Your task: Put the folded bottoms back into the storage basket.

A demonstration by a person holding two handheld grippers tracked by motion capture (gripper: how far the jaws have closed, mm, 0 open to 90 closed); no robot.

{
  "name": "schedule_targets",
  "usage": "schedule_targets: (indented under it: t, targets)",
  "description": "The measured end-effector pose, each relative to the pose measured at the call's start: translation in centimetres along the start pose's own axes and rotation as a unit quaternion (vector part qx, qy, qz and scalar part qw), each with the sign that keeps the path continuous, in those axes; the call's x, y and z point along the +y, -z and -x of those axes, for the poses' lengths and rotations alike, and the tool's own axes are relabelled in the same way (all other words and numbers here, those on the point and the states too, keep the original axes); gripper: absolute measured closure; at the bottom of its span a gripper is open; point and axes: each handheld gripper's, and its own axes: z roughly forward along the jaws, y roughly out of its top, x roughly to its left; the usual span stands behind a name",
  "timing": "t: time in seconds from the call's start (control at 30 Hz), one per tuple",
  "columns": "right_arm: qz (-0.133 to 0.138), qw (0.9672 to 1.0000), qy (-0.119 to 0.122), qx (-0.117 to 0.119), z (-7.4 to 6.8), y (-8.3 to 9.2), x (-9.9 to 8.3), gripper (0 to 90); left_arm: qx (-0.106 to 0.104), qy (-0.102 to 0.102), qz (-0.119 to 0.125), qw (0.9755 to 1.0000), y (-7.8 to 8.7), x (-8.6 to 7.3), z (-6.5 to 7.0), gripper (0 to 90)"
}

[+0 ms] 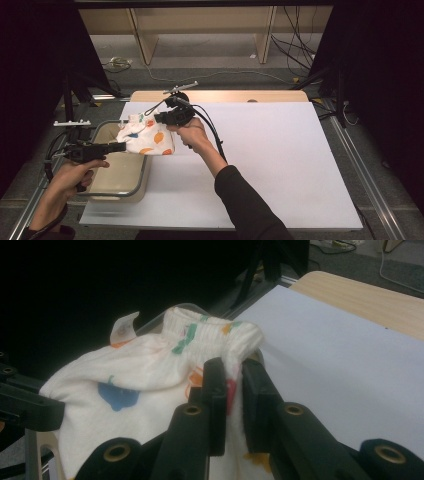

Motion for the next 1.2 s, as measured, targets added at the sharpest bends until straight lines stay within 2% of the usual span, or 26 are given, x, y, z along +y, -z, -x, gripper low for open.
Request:
schedule_targets:
  t: [0.83, 1.2]
  targets:
    - [-0.009, 0.9998, 0.014, 0.006, -2.0, -2.0, 0.6, 82.0, 0.012, 0.011, 0.002, 0.9999, 1.5, -0.7, -1.2, 84.5]
    - [-0.014, 0.9997, 0.015, 0.013, -3.0, -3.3, 0.8, 82.1, 0.017, 0.018, 0.002, 0.9997, 2.4, -1.1, -2.1, 84.6]
